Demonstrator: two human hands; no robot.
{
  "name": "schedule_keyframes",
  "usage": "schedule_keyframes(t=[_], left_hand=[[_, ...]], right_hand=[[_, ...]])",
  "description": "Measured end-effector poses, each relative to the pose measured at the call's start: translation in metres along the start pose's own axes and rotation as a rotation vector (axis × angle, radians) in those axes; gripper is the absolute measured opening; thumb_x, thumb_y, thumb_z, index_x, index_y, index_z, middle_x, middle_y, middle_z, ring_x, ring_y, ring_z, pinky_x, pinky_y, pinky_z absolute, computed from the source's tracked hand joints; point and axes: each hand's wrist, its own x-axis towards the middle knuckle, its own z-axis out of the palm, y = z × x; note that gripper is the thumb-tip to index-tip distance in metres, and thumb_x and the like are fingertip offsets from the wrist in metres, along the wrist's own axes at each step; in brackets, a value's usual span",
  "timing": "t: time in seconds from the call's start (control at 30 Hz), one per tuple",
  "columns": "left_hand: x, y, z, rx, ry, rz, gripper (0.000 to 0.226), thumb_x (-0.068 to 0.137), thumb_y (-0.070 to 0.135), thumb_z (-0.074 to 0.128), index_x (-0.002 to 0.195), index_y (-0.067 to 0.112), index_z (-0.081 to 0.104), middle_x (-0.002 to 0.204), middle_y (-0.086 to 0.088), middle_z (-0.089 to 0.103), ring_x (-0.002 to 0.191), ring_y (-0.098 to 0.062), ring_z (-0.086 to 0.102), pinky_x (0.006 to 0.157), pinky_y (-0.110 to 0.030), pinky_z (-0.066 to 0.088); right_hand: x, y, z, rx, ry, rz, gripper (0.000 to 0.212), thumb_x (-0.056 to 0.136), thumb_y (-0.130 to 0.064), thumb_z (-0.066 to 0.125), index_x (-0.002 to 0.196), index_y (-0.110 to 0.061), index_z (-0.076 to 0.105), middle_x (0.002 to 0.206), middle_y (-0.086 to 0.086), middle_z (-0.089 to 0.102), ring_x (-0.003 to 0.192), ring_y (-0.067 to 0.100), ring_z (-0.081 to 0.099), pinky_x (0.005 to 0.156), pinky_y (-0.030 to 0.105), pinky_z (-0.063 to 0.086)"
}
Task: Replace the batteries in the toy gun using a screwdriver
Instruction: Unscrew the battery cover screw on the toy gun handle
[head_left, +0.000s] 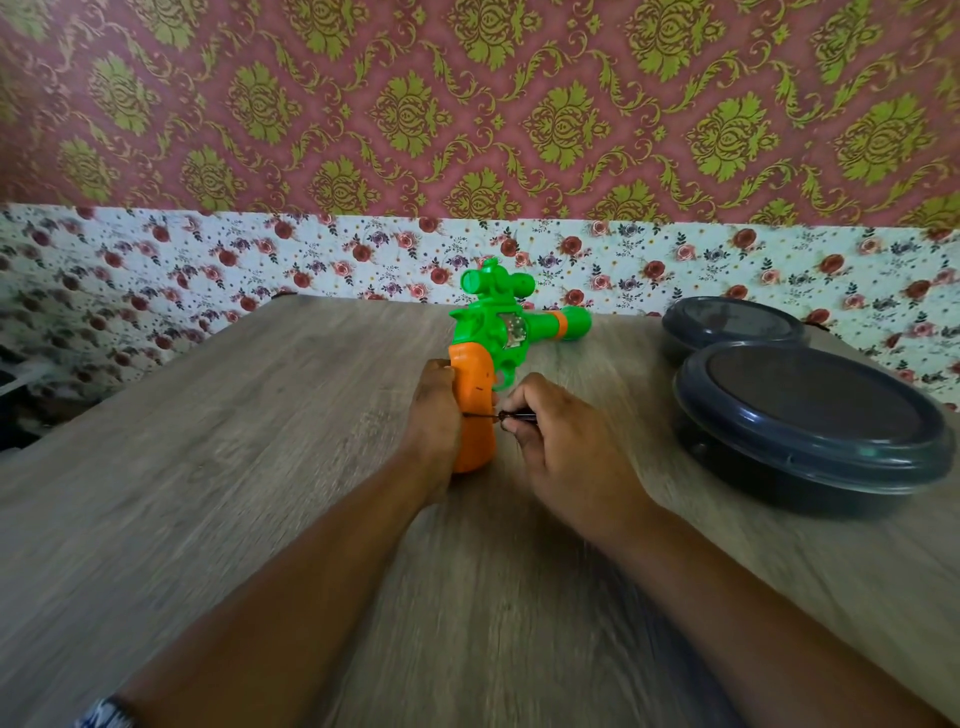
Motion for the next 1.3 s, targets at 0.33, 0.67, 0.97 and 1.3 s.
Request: schedule_keyframes(t=[0.33,0.67,0.97,1.3], left_hand=[[-0.003,0.001,0.004,-0.003,0.011,0.013,0.042,0.099,0.039,0.023,0.091,0.015,0.058,0.076,-0.006,0.061,0.070,-0.018,0.055,0.075,-0.035,0.044],[0.003,-0.005,0.003,0.062,0.030,0.050,0.047,0.099,0.037,0.022,0.119,0.008,0.054,0.091,-0.010,0.065,0.074,-0.018,0.059,0.070,-0.030,0.044],[0.008,-0.009,0.000,0.062,0.023,0.034,0.051,0.097,0.039,0.022,0.115,0.002,0.053,0.100,-0.016,0.067,0.078,-0.022,0.060,0.073,-0.033,0.047],[0.007,-0.008,0.000,0.043,0.012,0.021,0.042,0.092,0.043,0.023,0.079,0.018,0.054,0.077,-0.011,0.060,0.074,-0.023,0.054,0.077,-0.039,0.042]], right_hand=[[0.002,-0.009,-0.006,0.066,-0.016,0.125,0.029,0.094,-0.040,0.037,0.097,-0.013,0.050,0.076,0.001,0.065,0.067,0.019,0.063,0.060,0.036,0.049],[0.005,-0.008,-0.009,-0.011,-0.062,0.173,0.022,0.095,-0.024,0.046,0.079,-0.014,0.056,0.059,-0.002,0.055,0.055,0.018,0.056,0.060,0.037,0.049],[0.002,-0.008,-0.005,0.046,-0.050,0.141,0.014,0.090,-0.020,0.056,0.080,-0.021,0.046,0.066,0.002,0.064,0.058,0.018,0.062,0.060,0.040,0.052],[0.000,-0.006,0.001,0.250,0.000,0.145,0.006,0.089,-0.022,0.056,0.090,-0.017,0.053,0.081,-0.007,0.064,0.073,0.001,0.061,0.065,0.021,0.049]])
